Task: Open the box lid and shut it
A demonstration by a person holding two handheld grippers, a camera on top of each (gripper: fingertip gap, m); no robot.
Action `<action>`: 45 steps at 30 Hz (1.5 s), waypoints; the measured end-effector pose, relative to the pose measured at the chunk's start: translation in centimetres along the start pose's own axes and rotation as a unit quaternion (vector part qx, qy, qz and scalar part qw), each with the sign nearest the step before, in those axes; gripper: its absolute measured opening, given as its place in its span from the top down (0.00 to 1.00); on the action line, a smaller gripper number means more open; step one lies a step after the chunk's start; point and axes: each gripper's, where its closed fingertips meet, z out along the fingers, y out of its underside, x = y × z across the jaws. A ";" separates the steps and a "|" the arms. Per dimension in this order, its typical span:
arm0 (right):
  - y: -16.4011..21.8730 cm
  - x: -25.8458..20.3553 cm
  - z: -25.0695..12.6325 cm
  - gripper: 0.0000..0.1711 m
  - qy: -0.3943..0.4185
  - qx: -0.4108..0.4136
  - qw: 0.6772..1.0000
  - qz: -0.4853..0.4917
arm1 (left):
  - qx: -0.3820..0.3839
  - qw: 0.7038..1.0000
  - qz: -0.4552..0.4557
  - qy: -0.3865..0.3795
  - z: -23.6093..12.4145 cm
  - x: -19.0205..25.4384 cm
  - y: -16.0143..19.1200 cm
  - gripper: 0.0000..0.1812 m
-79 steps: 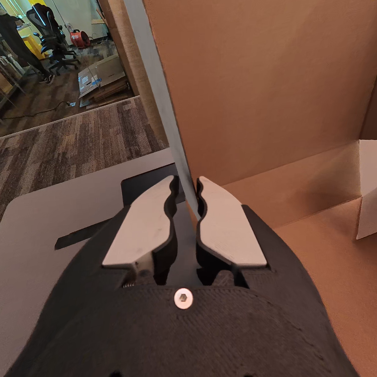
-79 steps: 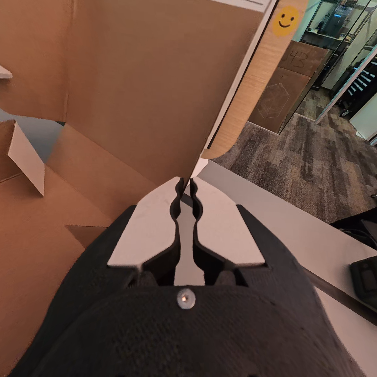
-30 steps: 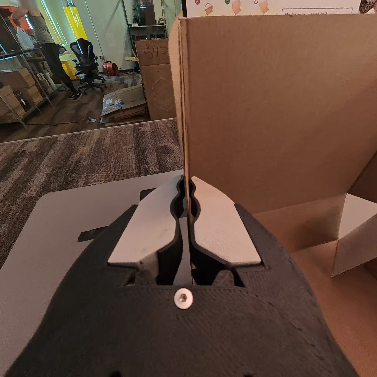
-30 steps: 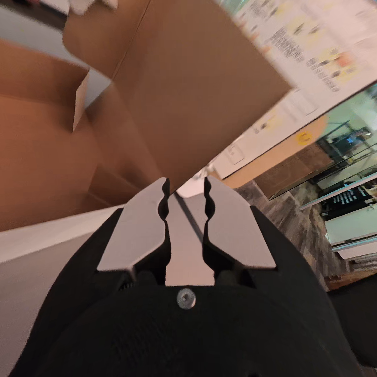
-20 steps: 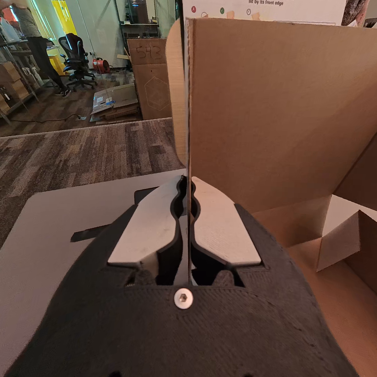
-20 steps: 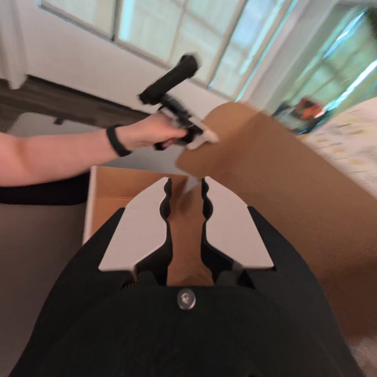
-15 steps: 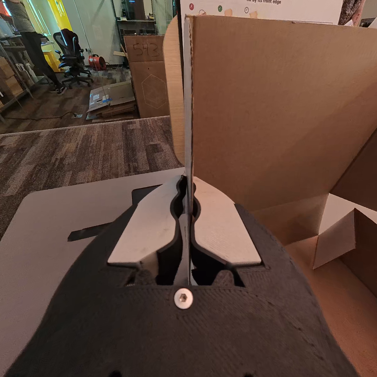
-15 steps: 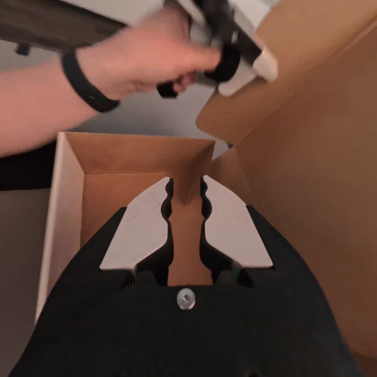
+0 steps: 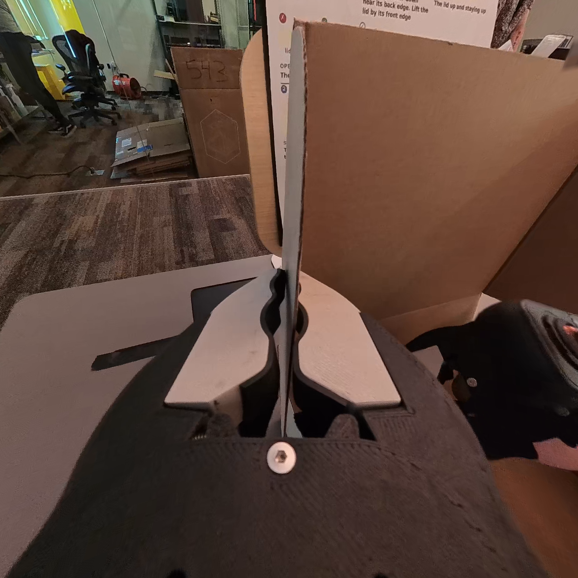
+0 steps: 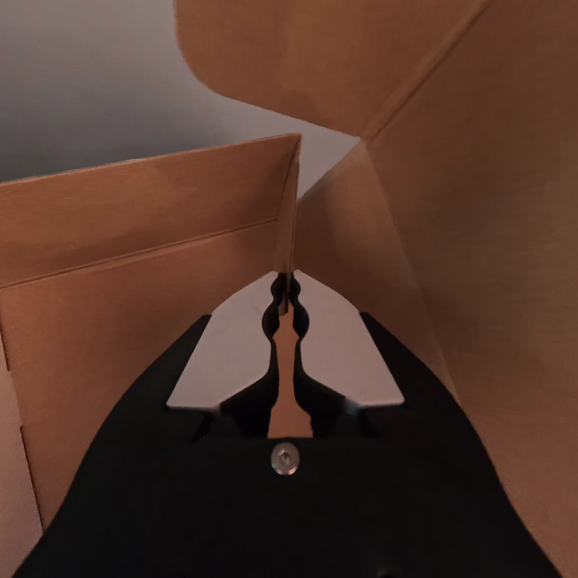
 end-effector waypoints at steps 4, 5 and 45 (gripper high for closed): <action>0.7 1.9 0.3 0.98 0.029 -0.021 0.999 0.019 | -0.016 1.000 -0.010 0.012 -0.3 0.5 0.2 0.99; 0.9 2.4 0.3 0.98 0.042 -0.025 0.999 0.016 | -0.021 1.000 -0.013 0.016 -0.4 0.7 0.2 0.99; 2.1 6.1 0.4 0.89 0.209 -0.070 0.962 -0.161 | -0.132 0.989 -0.066 0.021 -1.8 3.3 2.4 0.93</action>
